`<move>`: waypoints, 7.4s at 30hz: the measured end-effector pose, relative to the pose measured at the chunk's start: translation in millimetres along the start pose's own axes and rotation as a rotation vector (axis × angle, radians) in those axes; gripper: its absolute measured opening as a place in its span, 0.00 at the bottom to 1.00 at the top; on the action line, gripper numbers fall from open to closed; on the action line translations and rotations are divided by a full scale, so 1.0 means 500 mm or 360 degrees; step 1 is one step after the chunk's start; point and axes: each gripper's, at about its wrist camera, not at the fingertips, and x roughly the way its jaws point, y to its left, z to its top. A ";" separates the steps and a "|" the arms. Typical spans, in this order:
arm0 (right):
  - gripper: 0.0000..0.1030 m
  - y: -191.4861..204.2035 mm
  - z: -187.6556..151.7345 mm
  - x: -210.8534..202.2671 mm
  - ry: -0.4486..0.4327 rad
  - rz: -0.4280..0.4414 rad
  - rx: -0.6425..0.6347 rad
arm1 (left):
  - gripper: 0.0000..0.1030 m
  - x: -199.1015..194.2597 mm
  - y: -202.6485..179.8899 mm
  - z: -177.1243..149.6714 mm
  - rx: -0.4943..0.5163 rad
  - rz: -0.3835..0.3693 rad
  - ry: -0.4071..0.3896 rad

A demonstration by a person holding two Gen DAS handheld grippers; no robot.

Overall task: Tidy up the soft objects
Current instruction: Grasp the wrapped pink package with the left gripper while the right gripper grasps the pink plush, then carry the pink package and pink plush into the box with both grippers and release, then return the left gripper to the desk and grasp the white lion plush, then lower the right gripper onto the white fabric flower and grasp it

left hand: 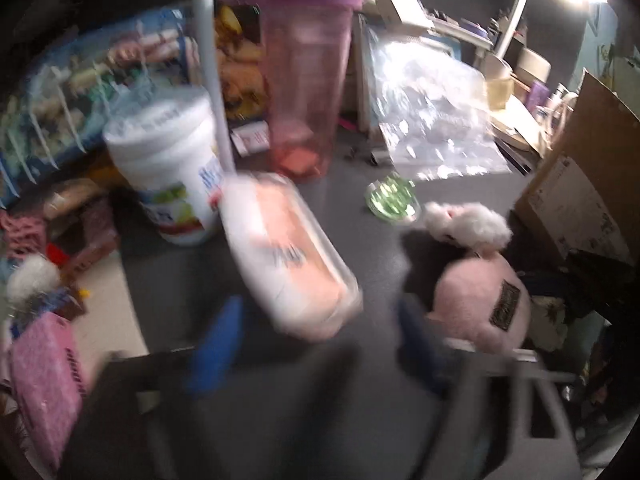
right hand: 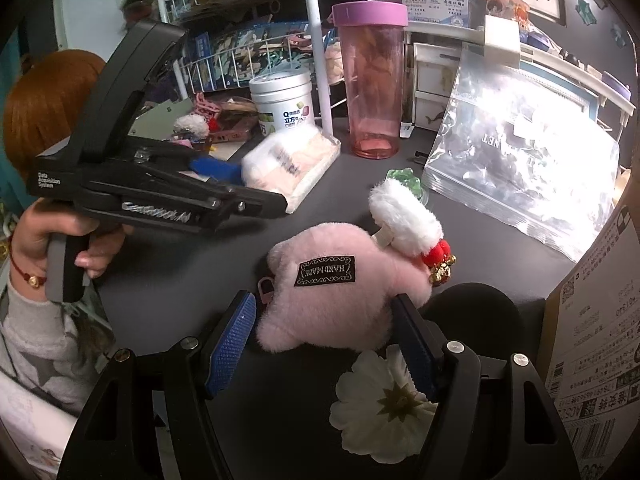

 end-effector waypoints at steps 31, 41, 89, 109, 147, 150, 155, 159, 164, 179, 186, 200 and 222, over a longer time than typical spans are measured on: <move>0.79 0.001 0.026 0.041 0.0061 -0.0220 -0.0073 | 0.46 -0.010 0.014 -0.025 -0.0065 0.0056 -0.0028; 0.93 -0.016 0.052 0.079 0.0155 -0.0256 -0.0098 | 0.46 -0.023 0.039 -0.033 -0.0099 -0.0024 -0.0069; 0.54 -0.096 -0.014 -0.456 -0.0701 -0.0569 0.0170 | 0.46 -0.304 -0.333 0.160 0.0450 -0.0470 -0.0615; 0.71 -0.197 -0.106 -0.426 -0.0534 -0.0566 0.0155 | 0.48 -0.219 -0.541 0.212 0.0647 -0.0582 -0.0394; 0.71 0.087 0.041 -0.284 -0.0487 -0.0308 -0.0102 | 0.87 -0.218 -0.081 0.066 0.0131 -0.0127 -0.0470; 0.67 0.122 0.037 -0.246 -0.0472 -0.0453 -0.0183 | 0.87 -0.178 -0.056 0.053 0.0105 -0.0166 -0.0404; 0.66 0.150 0.025 -0.230 -0.0543 -0.0666 -0.0238 | 0.87 -0.107 -0.049 0.044 0.0112 -0.0224 -0.0304; 0.66 0.164 0.039 -0.244 -0.0617 -0.0683 -0.0318 | 0.87 -0.087 -0.041 0.049 0.0082 -0.0272 -0.0305; 0.66 0.179 0.051 -0.207 -0.0489 -0.0544 -0.0347 | 0.87 -0.067 -0.036 0.057 0.0066 -0.0275 -0.0276; 0.46 0.066 -0.053 -0.065 -0.0045 -0.0531 0.0020 | 0.73 0.050 -0.141 0.074 0.0241 -0.0373 -0.0050; 0.46 0.070 -0.063 -0.084 -0.0074 -0.0622 0.0009 | 0.56 0.098 -0.169 0.086 0.0240 -0.0282 0.0020; 0.46 0.068 -0.082 -0.069 -0.0029 -0.0619 0.0056 | 0.33 0.032 -0.097 0.008 0.0178 -0.0321 0.0013; 0.47 0.059 -0.074 -0.045 -0.0153 -0.0650 0.0104 | 0.38 0.029 -0.072 -0.006 0.0077 -0.0295 -0.0005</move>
